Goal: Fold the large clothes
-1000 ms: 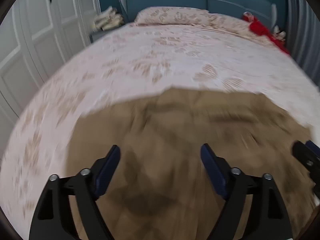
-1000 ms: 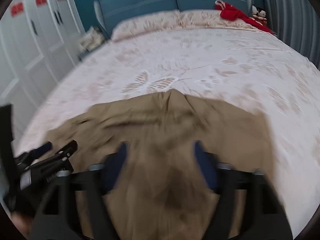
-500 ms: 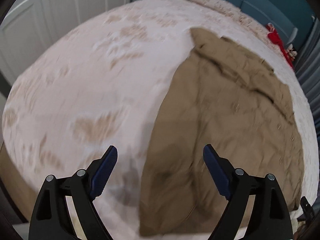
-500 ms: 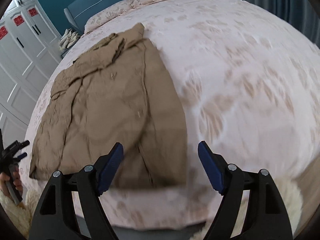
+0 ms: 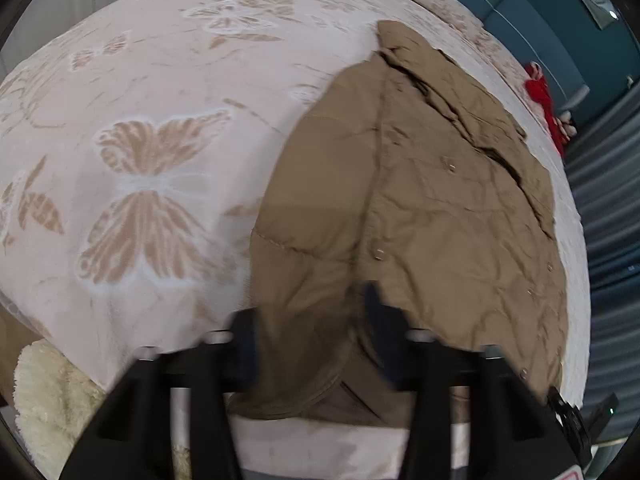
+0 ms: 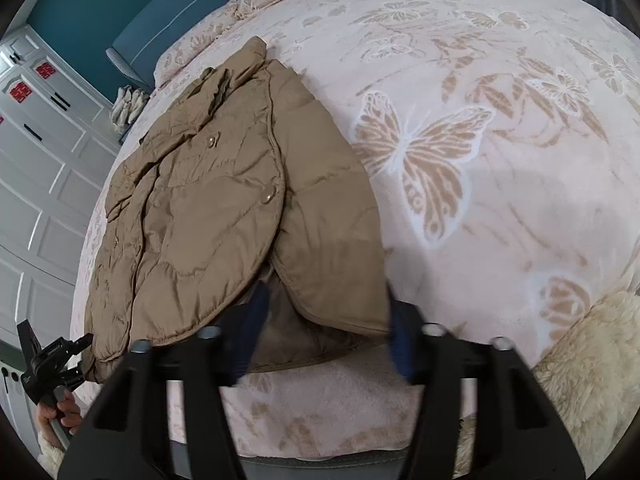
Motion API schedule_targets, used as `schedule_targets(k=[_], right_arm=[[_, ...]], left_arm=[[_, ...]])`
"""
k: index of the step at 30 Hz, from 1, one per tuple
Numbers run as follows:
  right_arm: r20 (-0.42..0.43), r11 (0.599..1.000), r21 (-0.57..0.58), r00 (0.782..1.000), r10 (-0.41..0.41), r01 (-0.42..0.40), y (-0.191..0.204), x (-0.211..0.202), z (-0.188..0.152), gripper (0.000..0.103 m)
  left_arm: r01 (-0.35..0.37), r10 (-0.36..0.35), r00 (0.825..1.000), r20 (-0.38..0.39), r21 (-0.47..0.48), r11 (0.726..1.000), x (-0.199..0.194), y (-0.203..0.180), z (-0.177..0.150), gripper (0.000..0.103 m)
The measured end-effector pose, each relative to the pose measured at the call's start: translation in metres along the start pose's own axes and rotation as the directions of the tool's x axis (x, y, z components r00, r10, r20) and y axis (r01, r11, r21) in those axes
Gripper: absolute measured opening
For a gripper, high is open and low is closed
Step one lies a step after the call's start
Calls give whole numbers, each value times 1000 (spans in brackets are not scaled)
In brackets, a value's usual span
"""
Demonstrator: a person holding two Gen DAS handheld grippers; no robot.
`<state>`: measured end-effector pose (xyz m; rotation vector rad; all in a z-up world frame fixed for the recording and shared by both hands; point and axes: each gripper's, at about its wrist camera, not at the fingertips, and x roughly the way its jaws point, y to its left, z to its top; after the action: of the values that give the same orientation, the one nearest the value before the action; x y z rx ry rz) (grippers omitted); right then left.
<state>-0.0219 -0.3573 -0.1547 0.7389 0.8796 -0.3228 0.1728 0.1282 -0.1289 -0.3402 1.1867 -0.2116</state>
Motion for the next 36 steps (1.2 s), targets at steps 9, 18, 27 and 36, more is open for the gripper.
schedule_targets(k=[9,18,27,36], right_arm=[[39,987,-158,998,46,-40,26,-71,2,1],[15,907,-410,994,108,-92,46,-221,-37,1],[272,931,-344,935,226,-125,89,-218,49,2],[345,967,-254,930,126,-36,126,-97,128,2]], left_arm=[[47,-53,997,47,117,992,-77,-18,-12,1],[15,-31,998,52,298,955,-231,-20,-51,1],[-54,-39,948,317,281,958,-243,-65,6,1],[-269,165,903,397,221,938,-128,-105,99,2]])
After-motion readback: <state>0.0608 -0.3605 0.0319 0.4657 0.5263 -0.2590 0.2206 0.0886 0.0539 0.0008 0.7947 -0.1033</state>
